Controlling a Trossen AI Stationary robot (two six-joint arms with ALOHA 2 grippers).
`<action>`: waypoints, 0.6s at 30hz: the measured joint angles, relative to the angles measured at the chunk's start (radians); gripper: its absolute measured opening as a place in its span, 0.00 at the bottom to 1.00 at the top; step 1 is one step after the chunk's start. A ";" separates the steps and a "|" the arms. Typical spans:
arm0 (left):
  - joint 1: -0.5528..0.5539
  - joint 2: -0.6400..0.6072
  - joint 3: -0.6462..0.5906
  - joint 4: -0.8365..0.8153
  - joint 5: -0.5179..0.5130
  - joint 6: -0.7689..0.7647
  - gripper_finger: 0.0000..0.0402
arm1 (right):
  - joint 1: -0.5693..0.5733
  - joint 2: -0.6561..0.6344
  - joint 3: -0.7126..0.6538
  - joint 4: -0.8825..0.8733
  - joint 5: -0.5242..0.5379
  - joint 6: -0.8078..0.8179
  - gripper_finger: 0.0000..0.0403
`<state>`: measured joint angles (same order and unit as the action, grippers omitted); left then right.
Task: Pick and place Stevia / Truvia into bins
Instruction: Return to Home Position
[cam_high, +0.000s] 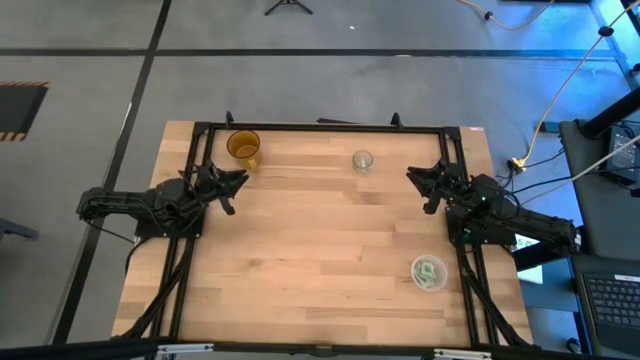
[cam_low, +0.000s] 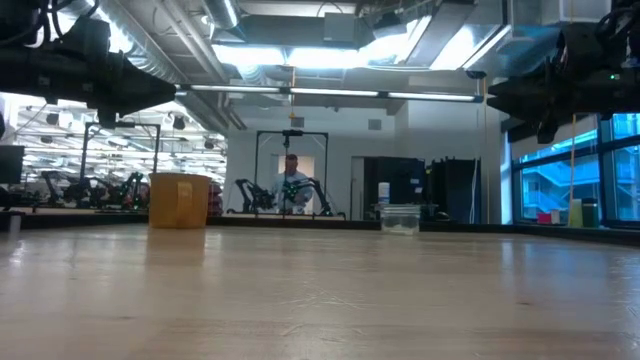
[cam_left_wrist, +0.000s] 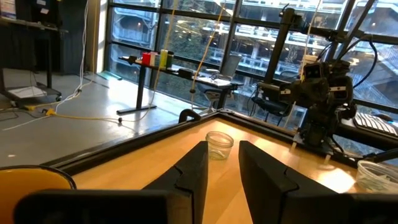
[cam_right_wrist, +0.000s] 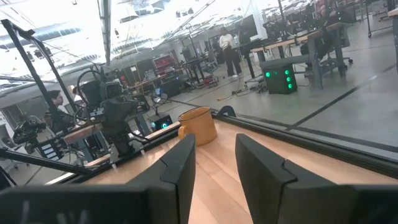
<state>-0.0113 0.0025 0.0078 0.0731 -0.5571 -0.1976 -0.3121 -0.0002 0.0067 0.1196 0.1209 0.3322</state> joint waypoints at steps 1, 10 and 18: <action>0.000 0.000 0.000 0.000 0.000 0.001 0.21 | 0.000 0.000 0.000 0.000 0.000 0.000 0.29; 0.000 0.000 0.000 0.000 0.000 0.001 0.22 | 0.005 0.003 0.000 0.001 0.000 0.000 0.29; 0.000 0.000 0.000 0.000 0.000 0.001 0.22 | 0.010 0.013 0.000 0.000 -0.001 0.000 0.29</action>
<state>-0.0113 0.0025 0.0078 0.0731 -0.5568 -0.1967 -0.3019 0.0124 0.0067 0.1192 0.1196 0.3325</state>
